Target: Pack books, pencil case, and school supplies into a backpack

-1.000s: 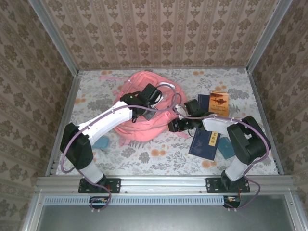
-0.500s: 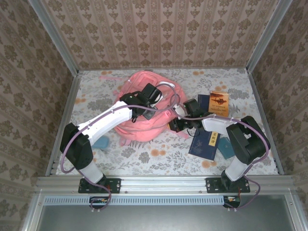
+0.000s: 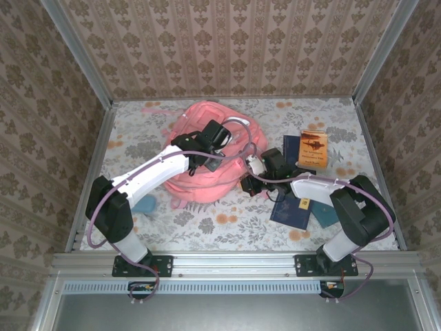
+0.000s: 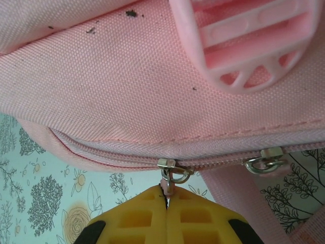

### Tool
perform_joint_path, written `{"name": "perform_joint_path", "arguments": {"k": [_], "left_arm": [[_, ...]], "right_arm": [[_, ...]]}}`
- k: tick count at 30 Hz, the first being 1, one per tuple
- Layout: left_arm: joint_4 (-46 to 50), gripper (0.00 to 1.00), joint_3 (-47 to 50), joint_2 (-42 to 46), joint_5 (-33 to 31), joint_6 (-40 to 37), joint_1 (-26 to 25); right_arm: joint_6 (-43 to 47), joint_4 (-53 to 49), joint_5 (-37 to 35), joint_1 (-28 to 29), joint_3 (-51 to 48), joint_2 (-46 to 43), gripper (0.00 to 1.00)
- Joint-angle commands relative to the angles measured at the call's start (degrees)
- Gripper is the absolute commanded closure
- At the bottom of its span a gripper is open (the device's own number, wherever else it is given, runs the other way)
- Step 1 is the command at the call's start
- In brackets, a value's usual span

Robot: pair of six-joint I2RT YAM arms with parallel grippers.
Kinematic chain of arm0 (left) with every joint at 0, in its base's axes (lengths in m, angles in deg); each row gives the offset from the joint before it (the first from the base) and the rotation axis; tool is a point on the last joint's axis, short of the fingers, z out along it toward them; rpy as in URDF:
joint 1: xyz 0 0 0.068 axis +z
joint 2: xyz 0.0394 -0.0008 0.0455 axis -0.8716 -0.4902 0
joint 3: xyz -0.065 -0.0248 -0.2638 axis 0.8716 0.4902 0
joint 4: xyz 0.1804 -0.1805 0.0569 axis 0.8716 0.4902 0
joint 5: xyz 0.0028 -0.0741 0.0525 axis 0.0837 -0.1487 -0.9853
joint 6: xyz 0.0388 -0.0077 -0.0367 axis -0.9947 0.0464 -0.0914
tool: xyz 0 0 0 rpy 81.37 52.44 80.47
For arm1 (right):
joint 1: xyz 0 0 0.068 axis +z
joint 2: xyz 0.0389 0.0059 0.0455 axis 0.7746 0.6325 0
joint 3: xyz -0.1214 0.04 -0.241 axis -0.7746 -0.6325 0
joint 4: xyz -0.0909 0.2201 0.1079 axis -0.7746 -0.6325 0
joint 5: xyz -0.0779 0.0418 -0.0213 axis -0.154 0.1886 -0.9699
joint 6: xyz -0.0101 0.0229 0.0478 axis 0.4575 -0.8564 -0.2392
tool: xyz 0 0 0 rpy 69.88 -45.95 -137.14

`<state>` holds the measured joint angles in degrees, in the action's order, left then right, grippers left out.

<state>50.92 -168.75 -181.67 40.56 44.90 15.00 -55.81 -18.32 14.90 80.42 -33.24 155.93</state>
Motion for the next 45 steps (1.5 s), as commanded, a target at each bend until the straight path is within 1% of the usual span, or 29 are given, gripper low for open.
{"name": "perform_joint_path", "arguments": {"k": [1,4,7,12,15,18,21,22,23,25,26,28,29,31,34,37,41,43,45], "left_arm": [[-4.82,0.92,-0.52,3.52,-0.8,2.51,0.83],[-5.31,0.92,-0.67,3.47,-0.1,2.72,1.05],[-5.83,0.92,-0.87,3.17,0.69,3.45,1.33],[-7.04,0.92,-0.48,2.32,2.14,4.75,1.44],[-7.33,0.92,0.21,2.13,2.46,4.99,1.53],[-7.07,0.92,1.09,2.39,2.1,5.15,2.21],[-7.8,0.92,2.57,3.89,3.1,4.91,2.82],[-8.23,0.92,3.09,4.42,3.6,4.93,3.02],[-8.66,0.92,3.55,4.9,4.17,4.91,3.23],[-9.44,0.92,4.21,5.59,4.9,4.97,3.46],[-9.78,0.92,4.52,5.84,5.24,5.12,3.69],[-10.27,0.92,4.91,6.08,5.6,5.42,3.91],[-10.47,0.92,5.09,6.25,5.75,5.5,3.99],[-10.62,0.92,5.1,6.2,6.07,5.8,4.1],[-10.89,0.92,5.18,6.31,6.48,6.18,4.08],[-10.85,0.92,5.28,6.39,6.73,6.47,4.1],[-10.81,0.92,5.52,6.79,7.27,6.57,4.1],[-10.92,0.93,5.54,7.05,7.92,6.64,4.09],[-11.19,0.92,5.6,7.14,8.69,6.74,4.04]], "right_arm": [[0.37,2.12,-1.52,1.98,-0.5,-1.91,1.0],[1.43,2.33,-0.11,4.27,-0.27,-1.85,1.0],[2.08,2.29,-1.0,7.72,0.22,-1.45,1.0],[0.5,5.58,-1.02,11.74,0.35,-0.64,1.0],[-1.21,7.1,-1.26,12.27,-0.2,-1.07,1.0],[-3.23,7.19,-5.29,11.67,-2.43,-4.03,0.99],[-7.01,5.42,-9.1,9.77,-5.25,-9.02,0.82],[-9.08,4.31,-9.54,8.89,-5.9,-11.48,0.73],[-11.61,2.75,-10.44,7.99,-6.23,-13.94,0.61],[-16.79,0.16,-11.72,6.32,-6.64,-17.78,0.48],[-19.86,-0.86,-13.08,5.47,-6.89,-19.63,0.39],[-28.5,-2.15,-16.25,3.52,-7.5,-21.99,0.31],[-33.73,-2.15,-15.92,2.42,-7.75,-22.38,0.29],[-42.27,-0.37,-11.88,0.19,-7.71,-21.12,0.28],[-52.57,0.19,-9.8,-0.39,-5.55,-17.79,0.29],[-59.75,6.26,-6.3,-0.4,-3.98,-13.33,0.31],[-62.62,11.8,-2.86,-0.06,-0.5,-6.97,0.36],[-63.24,14.08,-2.11,0.55,0.48,-4.86,0.43],[-63.72,14.25,-1.32,0.94,1.51,-3.28,0.48]]}}
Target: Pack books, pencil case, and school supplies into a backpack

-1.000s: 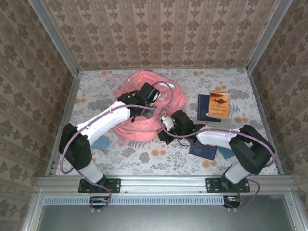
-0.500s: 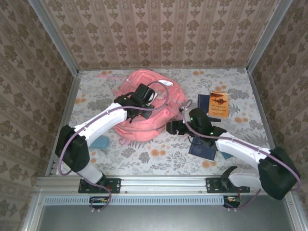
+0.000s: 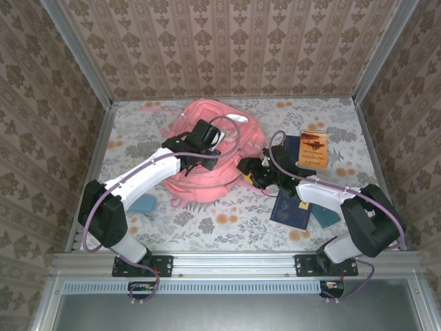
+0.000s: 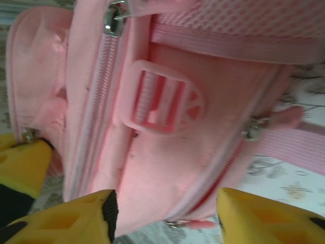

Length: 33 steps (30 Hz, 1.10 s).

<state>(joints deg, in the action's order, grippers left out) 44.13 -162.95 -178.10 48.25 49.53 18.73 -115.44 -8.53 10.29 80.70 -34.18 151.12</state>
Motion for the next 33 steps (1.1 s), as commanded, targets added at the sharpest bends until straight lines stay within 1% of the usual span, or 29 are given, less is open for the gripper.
{"name": "perform_joint_path", "arguments": {"k": [1,6,10,15,18,20,23,26,27,29,31,33], "left_arm": [[-4.53,0.93,-0.08,3.5,1.59,2.24,0.25],[-5.0,0.93,0.27,3.55,2.27,2.62,0.26],[-5.44,0.92,0.43,3.44,2.92,2.81,0.25],[-5.33,0.92,0.36,2.9,3.59,3.06,0.25],[-5.46,0.92,0.62,2.81,3.81,3.2,0.28],[-5.35,0.92,0.62,2.79,3.75,3.2,0.25],[-4.73,0.91,0.29,3.04,3.11,3.71,0.25],[-2.49,0.82,-0.95,3.49,1.64,5.64,0.25],[-1.16,0.76,-1.59,3.75,0.96,6.99,0.36],[1.58,0.6,-2.33,4.73,-0.69,10.0,0.34],[5.03,0.5,-2.38,6.5,-2.63,14.1,0.36],[8.4,0.44,-1.36,8.84,-4.47,19.82,0.34]], "right_arm": [[-4.54,4.12,3.6,0.83,2.79,2.25,0.5],[-7.15,0.59,3.36,0.96,3.48,4.45,0.49],[-7.72,1.25,3.73,1.16,4.07,6.84,0.51],[-8.33,6.68,5.36,1.36,4.87,9.64,0.62],[-8.8,11.64,6.4,1.44,4.67,10.54,0.65],[-8.95,13.93,6.93,1.44,4.45,10.67,0.69],[-8.4,13.75,7.04,1.45,4.45,9.99,0.8],[-7.48,11.68,6.87,1.53,4.93,9.13,0.89],[-7.14,11.13,6.87,1.6,5.1,8.94,0.92],[-6.64,10.53,6.87,1.78,5.64,8.66,0.95],[-6.09,10.23,7.13,2.12,6.54,8.57,0.98],[-5.46,10.0,7.3,2.53,7.5,8.67,0.99]]}}
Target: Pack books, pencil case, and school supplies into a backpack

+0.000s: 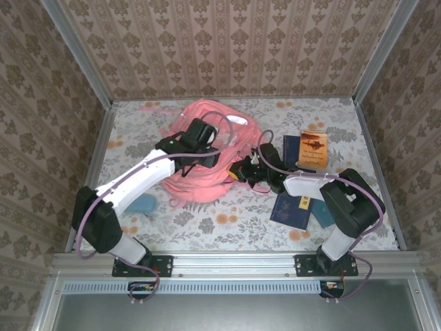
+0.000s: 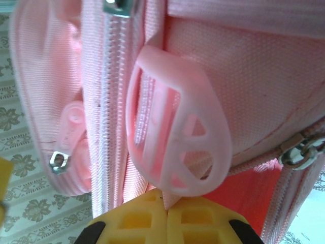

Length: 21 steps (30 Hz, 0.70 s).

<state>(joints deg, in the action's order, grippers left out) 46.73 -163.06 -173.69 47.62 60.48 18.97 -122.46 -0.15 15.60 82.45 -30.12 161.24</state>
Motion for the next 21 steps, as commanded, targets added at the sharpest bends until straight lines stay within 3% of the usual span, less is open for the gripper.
{"name": "perform_joint_path", "arguments": {"k": [1,5,10,15,21], "left_arm": [[6.73,0.42,0.06,6.37,-3.2,11.24,0.01],[5.74,0.39,7.86,14.31,1.76,19.62,-0.98],[-4.09,0.42,19.5,19.79,7.67,29.26,-5.84],[-10.92,0.48,24.26,17.33,6.28,34.19,-10.14],[-13.42,0.52,24.07,11.86,1.66,32.82,-11.04]], "right_arm": [[1.95,1.62,2.08,0.99,4.06,-1.38,0.99],[3.6,0.97,2.7,1.86,7.07,-0.59,0.99],[4.93,-0.44,3.1,2.7,10.07,0.71,0.99],[4.46,-0.3,3.54,3.21,11.42,1.93,0.98],[4.21,-0.49,3.67,3.74,11.63,2.12,0.98]]}}
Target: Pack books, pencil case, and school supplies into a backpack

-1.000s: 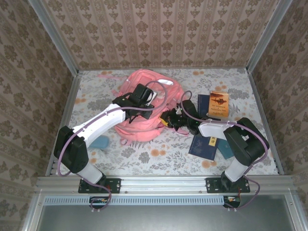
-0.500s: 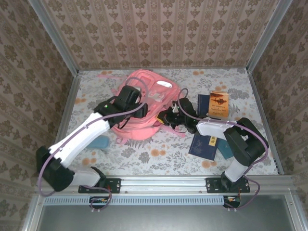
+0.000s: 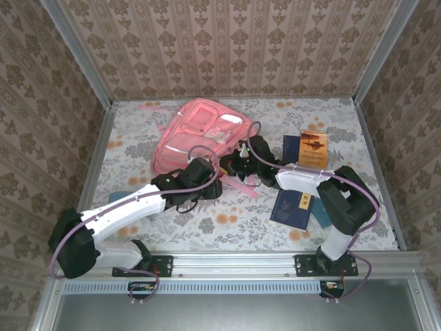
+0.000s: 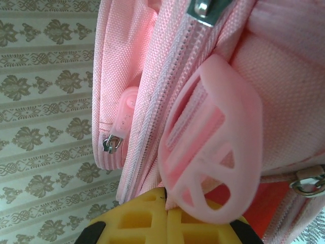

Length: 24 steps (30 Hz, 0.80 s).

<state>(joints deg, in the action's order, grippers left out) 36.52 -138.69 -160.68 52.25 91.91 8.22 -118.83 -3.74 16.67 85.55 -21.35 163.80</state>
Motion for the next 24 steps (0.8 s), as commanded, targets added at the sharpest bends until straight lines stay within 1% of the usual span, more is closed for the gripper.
{"name": "perform_joint_path", "arguments": {"k": [1,3,7,13,19,24], "left_arm": [[-4.03,0.53,-0.27,-1.64,-3.5,1.2,-0.19],[-5.26,0.56,0.1,-2.57,-4.23,1.28,0.13],[-4.68,0.61,0.49,-4.13,-7.01,2.23,0.48],[-6.82,0.71,2.58,-5.23,-7.38,2.71,0.91],[-14.33,0.71,5.92,-5.82,-5.82,2.06,1.11],[-16.74,0.71,7.18,-6.1,-7.58,1.75,1.28]], "right_arm": [[0.48,3.09,2.6,0.7,2.79,-0.5,0.98],[0.32,3.18,2.74,0.65,2.62,-0.62,0.98],[0.1,3.26,2.86,0.69,2.64,-0.79,0.98],[-0.71,3.94,3.29,0.66,2.69,-0.51,0.99],[-2.53,5.98,4.14,0.63,2.46,0.07,0.99],[-3.43,6.91,4.62,0.64,2.26,0.12,0.99]]}}
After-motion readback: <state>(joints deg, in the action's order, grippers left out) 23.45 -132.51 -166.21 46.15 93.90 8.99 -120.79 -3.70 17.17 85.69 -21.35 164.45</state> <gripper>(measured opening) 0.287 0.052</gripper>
